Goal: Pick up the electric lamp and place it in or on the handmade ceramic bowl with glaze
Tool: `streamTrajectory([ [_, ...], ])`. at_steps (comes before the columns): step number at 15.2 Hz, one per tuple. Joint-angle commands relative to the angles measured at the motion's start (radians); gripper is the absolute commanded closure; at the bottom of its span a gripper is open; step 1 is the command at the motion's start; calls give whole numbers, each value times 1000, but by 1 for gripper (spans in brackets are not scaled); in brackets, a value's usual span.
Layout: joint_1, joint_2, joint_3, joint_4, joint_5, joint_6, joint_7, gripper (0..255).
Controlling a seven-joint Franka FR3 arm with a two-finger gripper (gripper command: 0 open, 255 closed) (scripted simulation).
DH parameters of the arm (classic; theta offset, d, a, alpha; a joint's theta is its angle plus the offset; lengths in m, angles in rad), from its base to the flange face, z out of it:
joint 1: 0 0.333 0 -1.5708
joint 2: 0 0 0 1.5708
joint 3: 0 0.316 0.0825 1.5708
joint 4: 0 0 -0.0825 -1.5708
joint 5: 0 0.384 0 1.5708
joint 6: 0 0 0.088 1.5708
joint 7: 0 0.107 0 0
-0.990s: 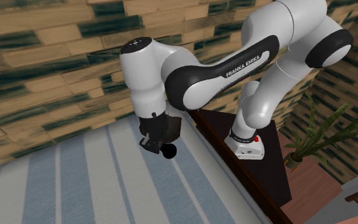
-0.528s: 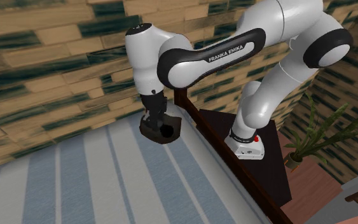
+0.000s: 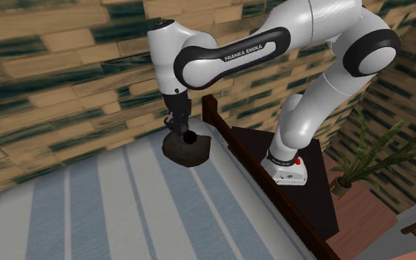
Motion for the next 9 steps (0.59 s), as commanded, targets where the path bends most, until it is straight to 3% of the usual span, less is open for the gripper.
streamTrajectory([
  [1, 0, 1, 1, -23, 1, 24, -5, 255],
  [9, 3, 27, 15, -109, 6, 136, -11, 255],
])
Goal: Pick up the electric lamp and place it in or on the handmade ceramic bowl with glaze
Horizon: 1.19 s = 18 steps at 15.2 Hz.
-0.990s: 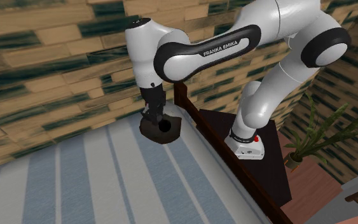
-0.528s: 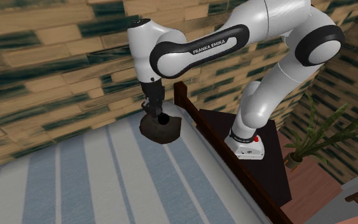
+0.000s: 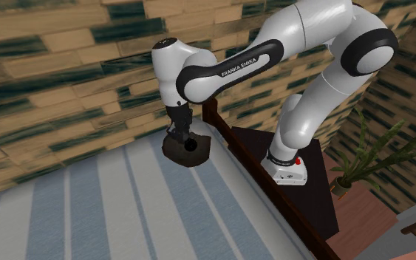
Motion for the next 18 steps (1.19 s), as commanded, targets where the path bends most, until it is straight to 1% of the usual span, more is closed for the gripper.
streamTrajectory([
  [1, 1, 10, 4, -22, 1, 32, -1, 255],
  [9, 1, 12, 5, -25, 1, 38, -1, 255],
  [10, 1, 12, 5, -25, 1, 38, -1, 0],
  [15, 1, 12, 5, -25, 1, 38, -1, 0],
  [18, -5, -8, -11, 59, -7, -67, 0, 0],
])
